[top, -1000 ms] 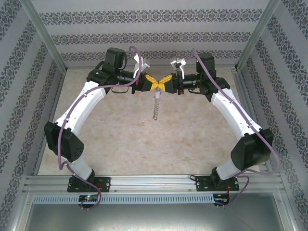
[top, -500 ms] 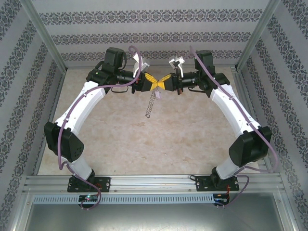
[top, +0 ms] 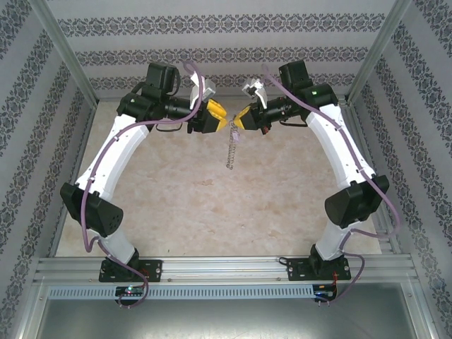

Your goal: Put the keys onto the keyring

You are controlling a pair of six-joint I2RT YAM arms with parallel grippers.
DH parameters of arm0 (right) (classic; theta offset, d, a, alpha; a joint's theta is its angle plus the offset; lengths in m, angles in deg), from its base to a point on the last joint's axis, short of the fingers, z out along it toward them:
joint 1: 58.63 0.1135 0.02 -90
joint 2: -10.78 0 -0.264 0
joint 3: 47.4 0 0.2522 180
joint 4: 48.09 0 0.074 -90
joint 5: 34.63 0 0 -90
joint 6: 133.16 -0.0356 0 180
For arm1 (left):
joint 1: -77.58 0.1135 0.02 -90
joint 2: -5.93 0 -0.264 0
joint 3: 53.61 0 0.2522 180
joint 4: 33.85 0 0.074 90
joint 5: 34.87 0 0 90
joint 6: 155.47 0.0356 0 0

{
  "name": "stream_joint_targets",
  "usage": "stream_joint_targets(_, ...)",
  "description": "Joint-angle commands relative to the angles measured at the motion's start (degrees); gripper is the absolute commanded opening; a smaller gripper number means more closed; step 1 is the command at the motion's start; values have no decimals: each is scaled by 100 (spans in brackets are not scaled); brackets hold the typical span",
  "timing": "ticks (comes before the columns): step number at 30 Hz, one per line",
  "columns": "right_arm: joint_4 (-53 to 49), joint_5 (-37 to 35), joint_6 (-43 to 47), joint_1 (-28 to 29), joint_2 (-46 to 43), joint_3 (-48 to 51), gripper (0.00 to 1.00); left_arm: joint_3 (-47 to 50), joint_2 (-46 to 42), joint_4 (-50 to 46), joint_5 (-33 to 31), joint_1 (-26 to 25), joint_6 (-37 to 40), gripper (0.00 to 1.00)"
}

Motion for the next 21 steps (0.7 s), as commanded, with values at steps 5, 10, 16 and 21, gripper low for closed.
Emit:
stream_joint_targets(5, -1849, -740, 967, 362, 625, -1365, 0, -484, 462, -1226, 289, 47, 741, 37)
stream_joint_targets(10, -1939, -867, 967, 478, 762, -1667, 0, -474, 545, -1450, 350, 51, 907, 36)
stream_joint_targets(16, -1893, -925, 932, 534, 768, -1713, 0, -289, 492, -1411, 369, 43, 930, 35)
stream_joint_targets(21, -1854, -952, 914, 551, 730, -1721, 0, -237, 523, -1395, 441, 43, 933, 35)
